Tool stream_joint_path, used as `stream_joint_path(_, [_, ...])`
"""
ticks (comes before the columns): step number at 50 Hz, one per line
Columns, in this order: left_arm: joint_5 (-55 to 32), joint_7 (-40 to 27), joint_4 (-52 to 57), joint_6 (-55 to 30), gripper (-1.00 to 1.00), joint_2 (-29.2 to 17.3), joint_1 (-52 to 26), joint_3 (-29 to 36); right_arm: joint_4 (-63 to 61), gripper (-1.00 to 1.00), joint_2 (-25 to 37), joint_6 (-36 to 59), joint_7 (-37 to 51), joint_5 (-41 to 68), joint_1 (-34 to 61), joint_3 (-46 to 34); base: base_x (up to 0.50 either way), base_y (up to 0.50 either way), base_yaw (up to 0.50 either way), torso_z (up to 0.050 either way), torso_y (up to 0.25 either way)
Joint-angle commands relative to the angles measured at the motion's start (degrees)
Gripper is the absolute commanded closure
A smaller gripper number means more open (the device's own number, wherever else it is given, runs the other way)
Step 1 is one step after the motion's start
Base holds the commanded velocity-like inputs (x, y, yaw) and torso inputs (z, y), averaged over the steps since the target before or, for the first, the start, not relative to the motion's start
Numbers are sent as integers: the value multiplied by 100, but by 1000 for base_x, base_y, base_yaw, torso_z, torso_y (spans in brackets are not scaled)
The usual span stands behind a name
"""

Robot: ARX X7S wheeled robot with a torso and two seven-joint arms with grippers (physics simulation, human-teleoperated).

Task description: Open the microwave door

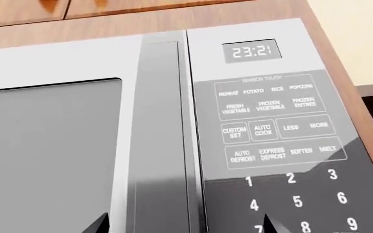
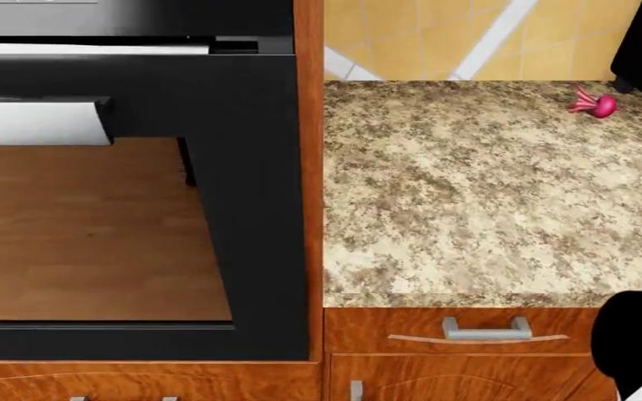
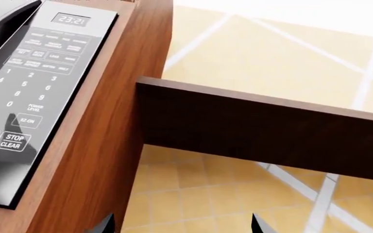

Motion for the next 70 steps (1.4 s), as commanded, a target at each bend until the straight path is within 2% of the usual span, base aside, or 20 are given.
stream_joint_path(1, [521, 342, -2436, 1386, -100, 268, -944, 577, 84, -100, 56, -14, 203, 259, 99, -48, 0, 0, 0, 0, 0])
stream_joint_path(9, [775, 432, -4019, 2415, -100, 460, -1277, 695, 122, -100, 101, -98, 294, 339, 72, -104, 0, 0, 0, 0, 0])
stream_joint_path(17, [1252, 566, -4859, 3031, -100, 618, -1351, 531, 132, -100, 126, -127, 384, 441, 53, -119, 0, 0, 0, 0, 0])
stream_joint_path(41, [2298, 737, -5477, 3360, -100, 793, -1352, -183, 213, -100, 259, -131, 642, 785, 184, -102, 0, 0, 0, 0, 0])
stream_joint_path(42, [2320, 730, -5476, 3364, 100, 793, -1352, -209, 218, -100, 266, -140, 655, 800, 181, -105, 0, 0, 0, 0, 0])
stream_joint_path(51, [2444, 716, -5138, 3245, 100, 779, -1353, -520, 260, -100, 306, -207, 745, 914, 168, -120, 0, 0, 0, 0, 0])
stream_joint_path(60, [2502, 846, -4115, 2595, 100, 753, -1352, -915, 290, -100, 312, -154, 892, 1099, 261, -93, 0, 0, 0, 0, 0])
stream_joint_path(70, [2416, 1062, -2936, 1744, 100, 705, -1345, -1078, 361, -100, 316, -245, 1021, 1196, 322, -164, 0, 0, 0, 0, 1])
